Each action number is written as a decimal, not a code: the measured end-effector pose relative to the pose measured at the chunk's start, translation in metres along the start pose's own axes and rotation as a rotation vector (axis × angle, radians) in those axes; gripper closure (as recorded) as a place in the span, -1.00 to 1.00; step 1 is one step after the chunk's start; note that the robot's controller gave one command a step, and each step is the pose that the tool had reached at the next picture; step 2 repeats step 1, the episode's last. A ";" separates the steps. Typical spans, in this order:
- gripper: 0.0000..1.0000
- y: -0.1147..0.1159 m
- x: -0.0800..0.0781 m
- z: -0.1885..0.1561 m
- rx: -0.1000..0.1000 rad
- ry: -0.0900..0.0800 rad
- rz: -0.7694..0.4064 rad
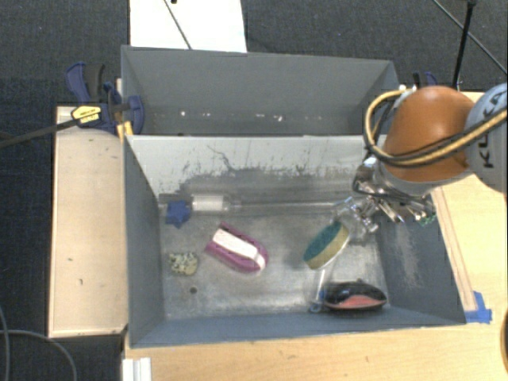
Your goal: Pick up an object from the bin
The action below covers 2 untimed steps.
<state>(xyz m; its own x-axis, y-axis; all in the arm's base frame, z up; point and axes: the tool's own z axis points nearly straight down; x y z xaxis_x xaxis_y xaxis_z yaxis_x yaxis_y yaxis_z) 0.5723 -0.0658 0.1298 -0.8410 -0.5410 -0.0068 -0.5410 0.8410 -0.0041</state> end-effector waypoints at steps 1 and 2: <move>1.00 -0.002 -0.002 -0.070 0.002 -0.002 0.003; 1.00 -0.002 -0.002 -0.070 0.002 -0.002 0.003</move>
Offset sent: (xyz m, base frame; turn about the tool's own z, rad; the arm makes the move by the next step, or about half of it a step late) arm 0.0001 -0.0001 0.0651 0.0000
